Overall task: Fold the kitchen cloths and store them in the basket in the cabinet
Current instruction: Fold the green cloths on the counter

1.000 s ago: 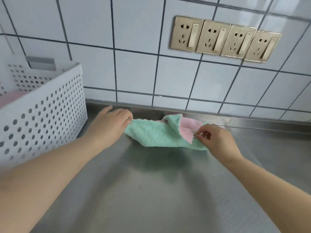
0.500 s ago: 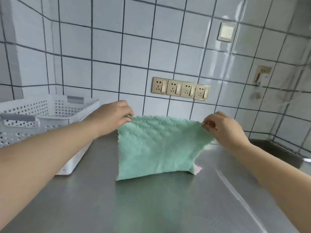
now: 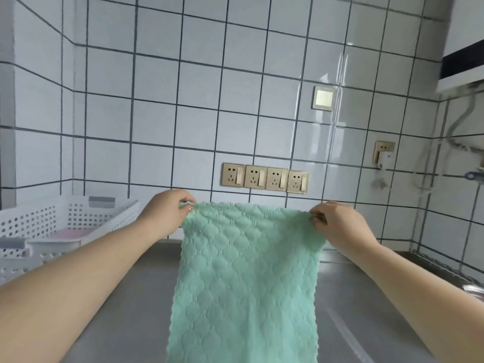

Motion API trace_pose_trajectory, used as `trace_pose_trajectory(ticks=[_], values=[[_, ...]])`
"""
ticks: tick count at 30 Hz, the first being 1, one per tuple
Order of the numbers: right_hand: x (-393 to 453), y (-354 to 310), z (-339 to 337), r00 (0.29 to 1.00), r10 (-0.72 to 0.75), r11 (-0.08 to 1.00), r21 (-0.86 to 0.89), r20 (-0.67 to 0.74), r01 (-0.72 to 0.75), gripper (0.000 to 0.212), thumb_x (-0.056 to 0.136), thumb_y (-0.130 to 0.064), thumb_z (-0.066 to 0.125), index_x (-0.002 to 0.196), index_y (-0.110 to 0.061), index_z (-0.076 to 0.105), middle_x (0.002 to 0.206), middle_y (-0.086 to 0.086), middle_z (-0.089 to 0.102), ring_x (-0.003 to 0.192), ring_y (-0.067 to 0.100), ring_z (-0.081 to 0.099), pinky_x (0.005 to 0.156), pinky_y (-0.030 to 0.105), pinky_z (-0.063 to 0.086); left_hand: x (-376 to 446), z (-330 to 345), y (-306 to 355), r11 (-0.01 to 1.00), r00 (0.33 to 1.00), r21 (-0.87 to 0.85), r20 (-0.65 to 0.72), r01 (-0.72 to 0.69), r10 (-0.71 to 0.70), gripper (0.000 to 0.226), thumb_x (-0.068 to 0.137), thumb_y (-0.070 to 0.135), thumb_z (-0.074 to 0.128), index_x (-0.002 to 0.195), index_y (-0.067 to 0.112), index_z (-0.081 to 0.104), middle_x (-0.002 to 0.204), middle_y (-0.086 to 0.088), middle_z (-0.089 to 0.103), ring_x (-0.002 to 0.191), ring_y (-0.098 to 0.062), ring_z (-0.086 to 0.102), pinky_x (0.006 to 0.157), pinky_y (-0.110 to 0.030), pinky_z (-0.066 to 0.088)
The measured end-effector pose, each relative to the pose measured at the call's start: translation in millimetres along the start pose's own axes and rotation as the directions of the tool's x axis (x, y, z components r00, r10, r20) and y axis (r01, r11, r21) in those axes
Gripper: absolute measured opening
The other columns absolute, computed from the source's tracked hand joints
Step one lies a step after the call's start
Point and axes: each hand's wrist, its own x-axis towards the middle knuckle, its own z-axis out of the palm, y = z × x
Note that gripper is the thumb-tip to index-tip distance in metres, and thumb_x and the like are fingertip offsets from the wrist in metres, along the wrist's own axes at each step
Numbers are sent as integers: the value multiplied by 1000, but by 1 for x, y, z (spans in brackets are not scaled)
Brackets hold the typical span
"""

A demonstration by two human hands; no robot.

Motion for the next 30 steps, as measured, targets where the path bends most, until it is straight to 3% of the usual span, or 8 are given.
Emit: trace_pose_trajectory(ticks=[4, 6, 9, 12, 15, 20, 26, 30], values=[[12, -8, 3, 997, 79, 982, 173, -9, -76, 19, 90, -24, 53, 104, -20, 66, 97, -2, 65, 84, 19, 54, 67, 27, 41, 8, -13, -3, 992, 996, -121, -84, 33, -43, 14, 92, 22, 55, 99, 12, 65, 97, -4, 66, 77, -17, 55, 64, -27, 40], [12, -16, 0, 990, 139, 927, 353, -11, -127, 14, 90, -26, 54, 101, -20, 61, 89, -4, 60, 81, 17, 52, 62, 27, 39, 5, -23, -3, 969, 992, -244, -102, 45, -72, 15, 93, 26, 55, 99, 14, 62, 95, -7, 65, 83, -25, 60, 74, -34, 50], [1, -30, 2, 984, 177, 825, 542, 23, -161, 12, 91, -27, 54, 92, -16, 57, 72, -5, 49, 64, 11, 42, 54, 24, 32, -12, -33, -11, 936, 990, -348, -108, 53, -96, 8, 93, 30, 55, 92, 24, 61, 98, -16, 66, 95, -36, 62, 90, -51, 49], [-21, -43, 8, 980, 190, 736, 652, 56, -180, 13, 92, -30, 54, 87, -18, 56, 67, -5, 46, 60, 10, 39, 54, 26, 29, -39, -42, -16, 923, 991, -379, -84, 63, -103, 5, 93, 31, 54, 92, 29, 59, 86, -23, 63, 77, -37, 59, 85, -43, 50], [-54, -61, 21, 975, 191, 688, 692, 117, -218, 15, 91, -32, 55, 87, -18, 59, 74, -3, 54, 69, 12, 45, 60, 29, 34, -81, -56, -27, 918, 992, -381, -20, 109, -126, 7, 94, 29, 54, 94, 25, 60, 72, -21, 53, 64, -22, 46, 71, -35, 42], [-128, -83, 54, 939, 131, 678, 663, 317, -318, 20, 93, -27, 53, 86, -8, 56, 72, 1, 49, 68, 16, 42, 60, 30, 30, -160, -59, -68, 791, 926, -482, 221, 376, -306, 9, 93, 27, 56, 89, 28, 63, 102, -24, 63, 86, -27, 61, 87, -48, 52], [-196, -93, 84, 798, 111, 658, 558, 592, -506, 19, 97, -27, 47, 91, -11, 54, 75, 1, 48, 64, 14, 42, 58, 26, 31, -233, -40, -99, 611, 759, -465, 509, 640, -407, 11, 96, 15, 52, 95, 10, 62, 101, -15, 66, 90, -23, 63, 84, -45, 51], [-210, -96, 85, 549, -18, 462, 494, 836, -737, 13, 96, -23, 50, 93, -11, 56, 83, 4, 55, 70, 13, 52, 54, 19, 37, -253, -37, -110, 537, 638, -396, 657, 745, -401, 14, 96, 14, 50, 90, 7, 61, 71, -2, 70, 63, -10, 65, 55, -22, 48]])
